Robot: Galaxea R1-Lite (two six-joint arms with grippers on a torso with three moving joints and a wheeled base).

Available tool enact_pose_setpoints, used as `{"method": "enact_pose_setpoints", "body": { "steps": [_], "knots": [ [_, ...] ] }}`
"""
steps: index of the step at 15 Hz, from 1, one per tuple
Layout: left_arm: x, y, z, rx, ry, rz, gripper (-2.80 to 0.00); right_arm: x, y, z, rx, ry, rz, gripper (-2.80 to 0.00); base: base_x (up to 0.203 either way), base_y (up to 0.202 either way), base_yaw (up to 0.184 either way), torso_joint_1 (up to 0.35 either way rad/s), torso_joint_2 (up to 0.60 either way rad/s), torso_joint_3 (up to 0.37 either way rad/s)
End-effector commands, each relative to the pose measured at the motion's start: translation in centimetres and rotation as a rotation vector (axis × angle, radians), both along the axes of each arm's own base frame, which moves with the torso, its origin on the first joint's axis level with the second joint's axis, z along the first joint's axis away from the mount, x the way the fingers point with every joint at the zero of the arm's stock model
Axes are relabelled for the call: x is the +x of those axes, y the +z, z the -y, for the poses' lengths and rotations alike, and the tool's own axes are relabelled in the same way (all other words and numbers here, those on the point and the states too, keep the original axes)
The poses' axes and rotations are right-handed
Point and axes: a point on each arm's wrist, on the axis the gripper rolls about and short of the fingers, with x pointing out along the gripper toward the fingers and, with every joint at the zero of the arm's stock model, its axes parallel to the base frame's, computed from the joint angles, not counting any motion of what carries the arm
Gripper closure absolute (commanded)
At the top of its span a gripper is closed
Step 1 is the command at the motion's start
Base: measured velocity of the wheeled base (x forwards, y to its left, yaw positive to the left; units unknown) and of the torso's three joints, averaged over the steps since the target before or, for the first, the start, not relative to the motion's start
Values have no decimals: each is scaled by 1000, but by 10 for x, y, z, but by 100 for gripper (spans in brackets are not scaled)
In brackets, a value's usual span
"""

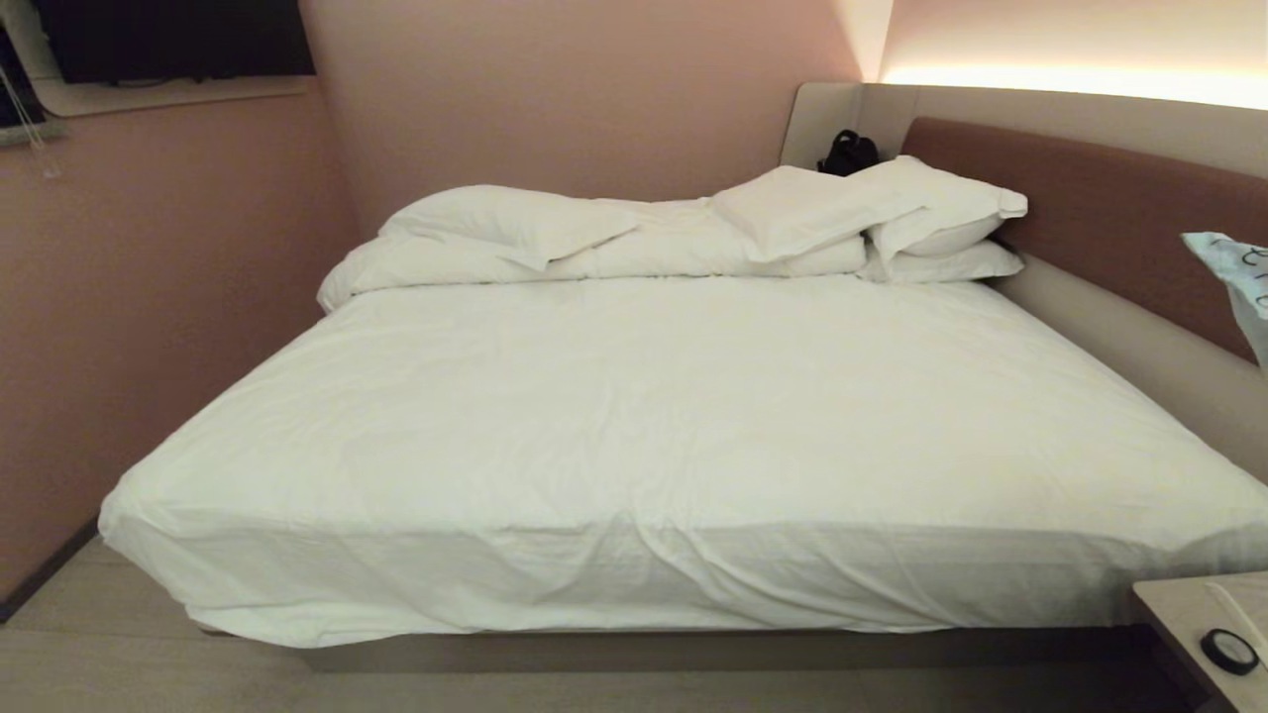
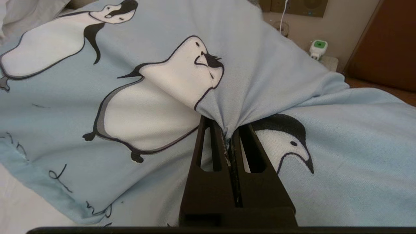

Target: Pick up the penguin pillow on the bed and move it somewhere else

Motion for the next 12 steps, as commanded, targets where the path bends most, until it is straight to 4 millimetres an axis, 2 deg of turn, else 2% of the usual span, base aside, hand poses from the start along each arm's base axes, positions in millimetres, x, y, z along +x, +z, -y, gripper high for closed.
{"method": "enact_pose_setpoints", "body": {
  "steps": [1,3,7,12],
  "knots": [
    [0,0,0,-2,0,1,0,3,-2,0,2,-5,-13,0,0,192,-3,2,2,2],
    [0,0,0,-5,-1,0,0,4,-5,1,5,-6,-26,0,0,140,2,3,5,3],
    [0,0,0,-5,-1,0,0,4,-9,1,5,-20,-36,0,0,0,0,0,0,0],
    [0,0,0,-5,-1,0,0,-3,-25,2,39,-78,-22,0,0,0,0,0,0,0]
  ]
}}
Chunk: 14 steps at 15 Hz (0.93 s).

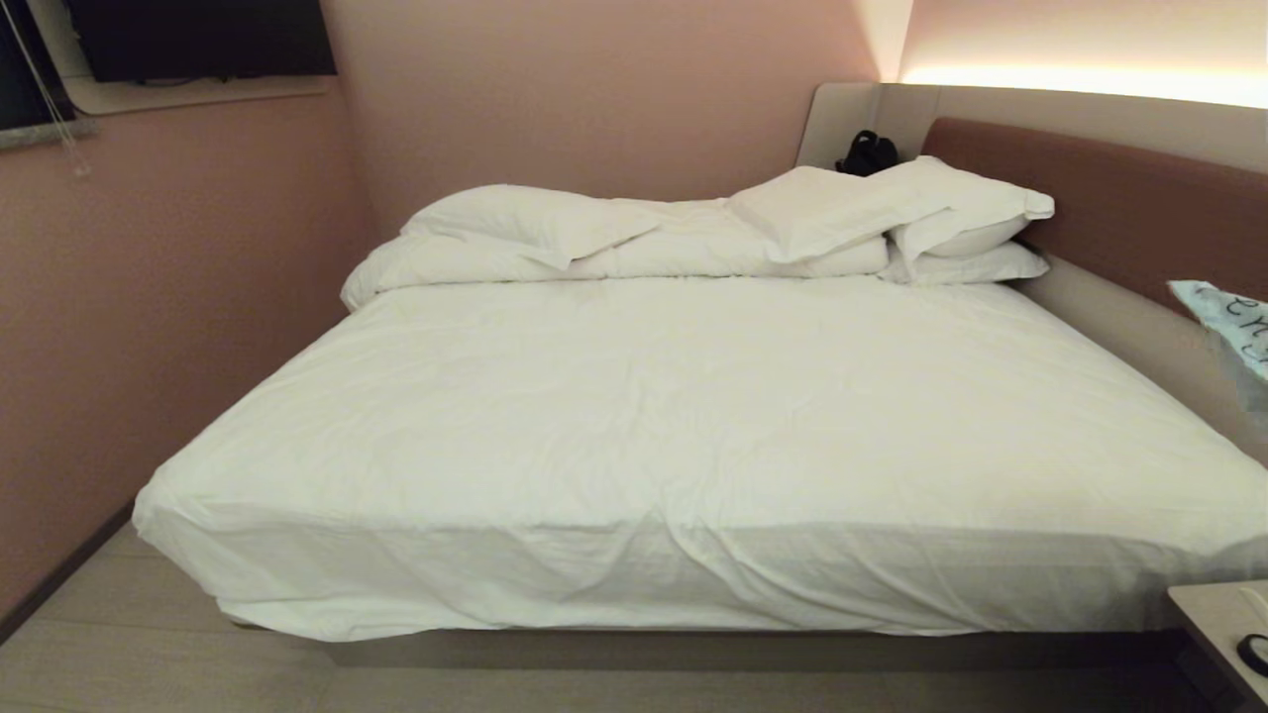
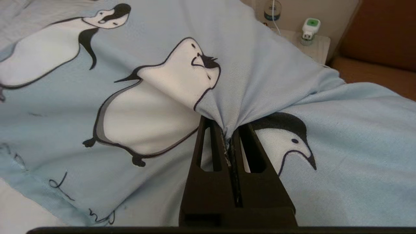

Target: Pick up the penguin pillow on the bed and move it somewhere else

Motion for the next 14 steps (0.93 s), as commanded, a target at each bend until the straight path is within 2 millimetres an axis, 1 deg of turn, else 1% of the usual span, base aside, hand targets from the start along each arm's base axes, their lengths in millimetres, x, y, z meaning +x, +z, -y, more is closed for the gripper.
{"method": "enact_pose_setpoints", "body": {
  "steps": [1,6,9,11,14],
  "knots": [
    [0,0,0,0,1,1,0,-4,-5,0,9,-26,11,0,0,0,0,0,0,0],
    [0,0,0,-2,0,2,0,-12,-18,-1,17,-29,-2,0,0,0,0,0,0,0],
    [0,0,0,-2,0,2,0,-13,-19,-1,18,-39,0,0,0,0,0,0,0,0],
    [0,0,0,-2,0,2,0,-13,-18,0,12,-77,-1,0,0,0,0,0,0,0],
    [0,0,0,-2,0,2,0,-8,-20,2,9,-82,5,0,0,0,0,0,0,0]
  ]
}}
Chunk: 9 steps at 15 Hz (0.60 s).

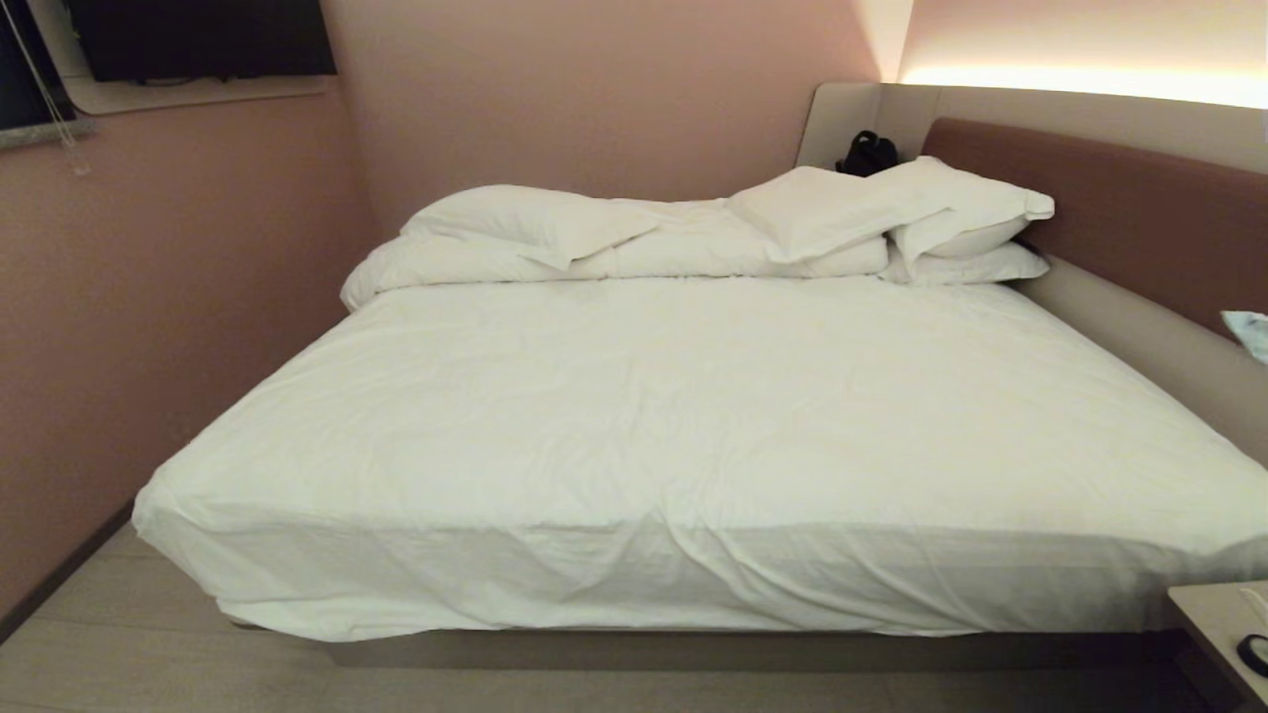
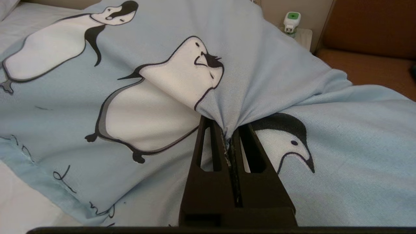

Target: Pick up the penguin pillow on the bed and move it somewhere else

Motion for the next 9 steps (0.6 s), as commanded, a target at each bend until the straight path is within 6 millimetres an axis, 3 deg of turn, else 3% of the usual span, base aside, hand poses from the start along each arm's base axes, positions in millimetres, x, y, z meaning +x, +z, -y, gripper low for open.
{"method": "enact_pose_setpoints", "body": {
  "steps": [1,9],
  "knots": [
    [0,0,0,-1,0,1,0,4,-3,1,3,-2,-8,0,0,0,0,0,0,0],
    [0,0,0,-1,0,1,0,23,-6,5,2,24,-68,0,0,0,0,0,0,0]
  ]
}}
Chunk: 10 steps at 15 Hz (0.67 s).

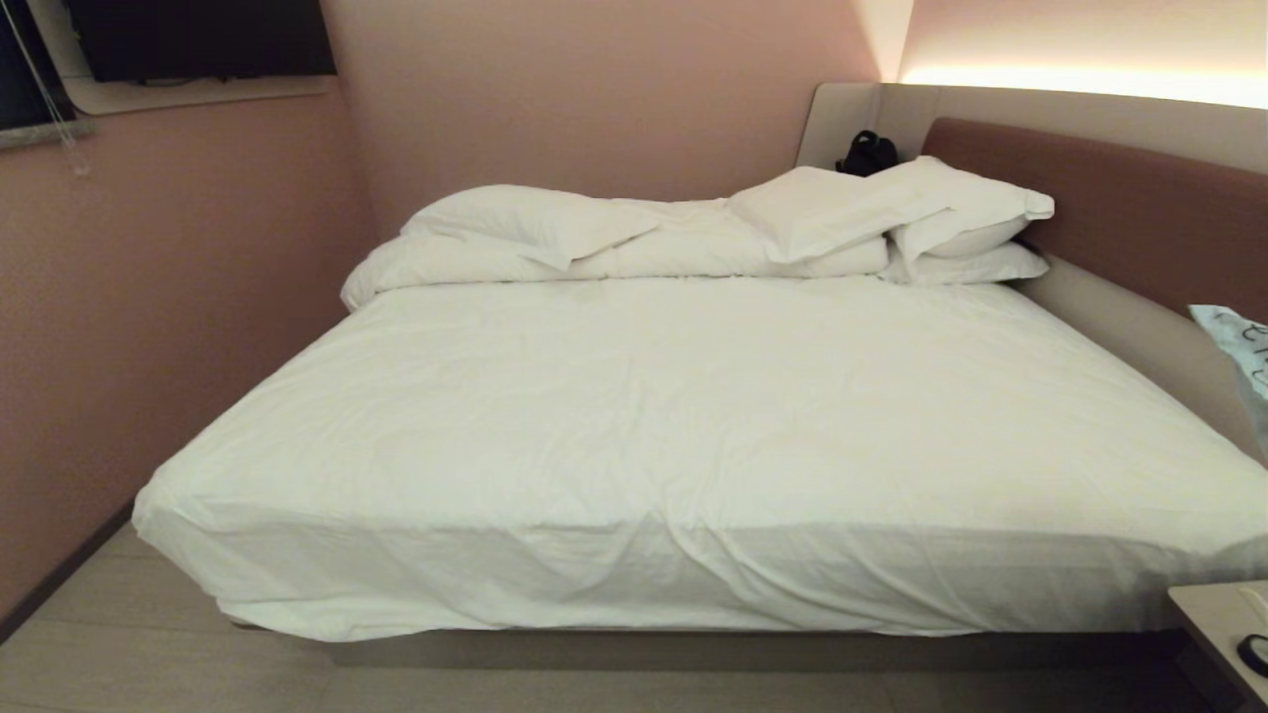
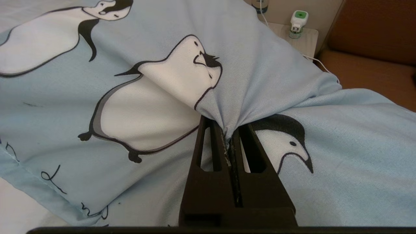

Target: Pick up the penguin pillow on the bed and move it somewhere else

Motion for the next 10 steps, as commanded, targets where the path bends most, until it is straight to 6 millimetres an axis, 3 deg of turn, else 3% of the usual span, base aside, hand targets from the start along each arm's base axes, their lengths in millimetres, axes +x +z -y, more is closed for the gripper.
{"method": "enact_pose_setpoints", "body": {
  "steps": [1,10],
  "knots": [
    [0,0,0,-1,1,1,0,7,-2,2,5,-7,-25,0,0,0,0,0,0,0],
    [0,0,0,2,1,1,0,16,-7,8,4,-67,-26,0,0,0,0,0,0,0]
  ]
}}
